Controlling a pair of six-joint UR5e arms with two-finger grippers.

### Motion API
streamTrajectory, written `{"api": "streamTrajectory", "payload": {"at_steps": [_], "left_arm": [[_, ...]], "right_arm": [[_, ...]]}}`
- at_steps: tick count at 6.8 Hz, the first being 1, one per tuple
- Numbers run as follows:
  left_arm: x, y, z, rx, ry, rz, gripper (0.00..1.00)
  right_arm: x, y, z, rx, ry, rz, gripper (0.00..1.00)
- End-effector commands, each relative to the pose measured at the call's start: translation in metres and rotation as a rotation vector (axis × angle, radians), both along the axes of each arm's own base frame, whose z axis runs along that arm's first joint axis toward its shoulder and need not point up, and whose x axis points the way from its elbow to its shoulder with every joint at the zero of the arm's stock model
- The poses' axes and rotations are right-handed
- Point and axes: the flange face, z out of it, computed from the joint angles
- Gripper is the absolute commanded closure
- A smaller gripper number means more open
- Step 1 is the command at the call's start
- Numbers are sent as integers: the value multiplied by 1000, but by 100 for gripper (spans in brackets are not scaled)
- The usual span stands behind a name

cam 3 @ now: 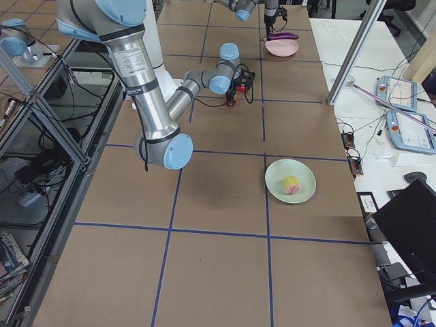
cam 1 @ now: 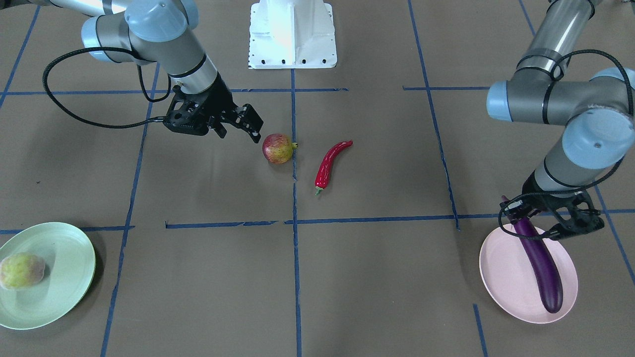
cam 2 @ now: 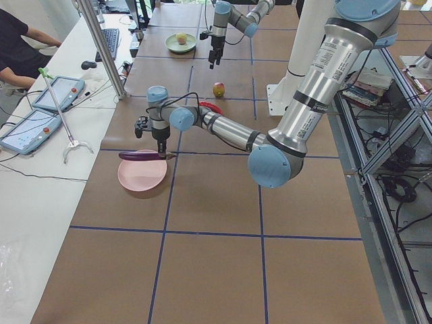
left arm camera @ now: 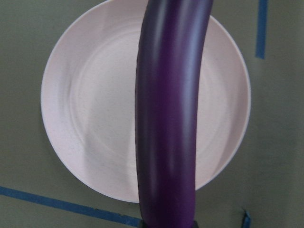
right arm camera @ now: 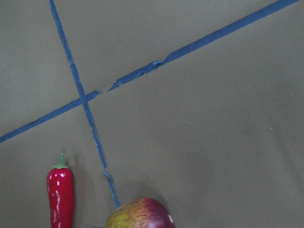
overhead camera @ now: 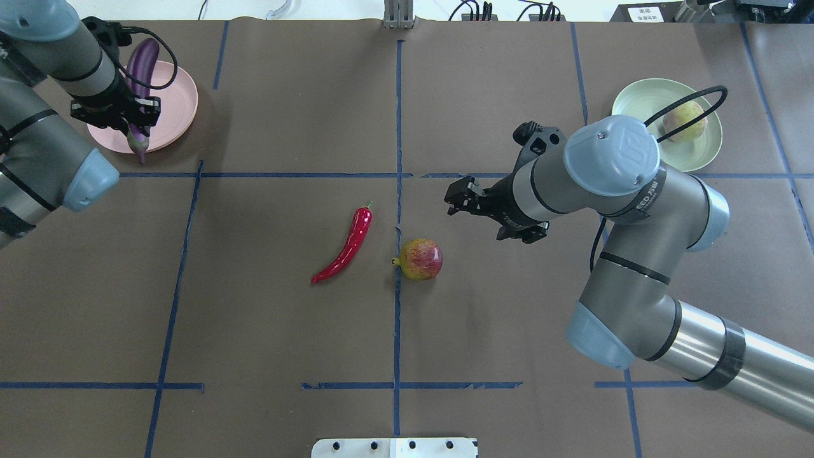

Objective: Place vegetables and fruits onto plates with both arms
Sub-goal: 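Carry the eggplant to the pink plate while the right gripper reaches out, then grasp the pomegranate with the right gripper while the left releases the eggplant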

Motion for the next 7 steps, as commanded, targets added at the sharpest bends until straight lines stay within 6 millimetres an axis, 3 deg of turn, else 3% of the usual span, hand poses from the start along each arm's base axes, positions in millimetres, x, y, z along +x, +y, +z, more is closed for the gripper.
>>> {"api": "streamTrajectory", "payload": {"at_steps": [1, 2, 4, 7], "left_arm": [[-6, -19, 42, -6, 9, 22, 24], [-7, -25, 46, 58, 48, 7, 0], [-5, -29, 32, 53, 71, -40, 0], [-4, -30, 26, 36, 81, -70, 0]], "right_arm": [[-36, 22, -9, -1, 59, -19, 0], [-53, 26, -6, 13, 86, -18, 0], [-73, 21, -21, -5, 140, -32, 0], [-96, 35, -17, 43, 172, -23, 0]]}}
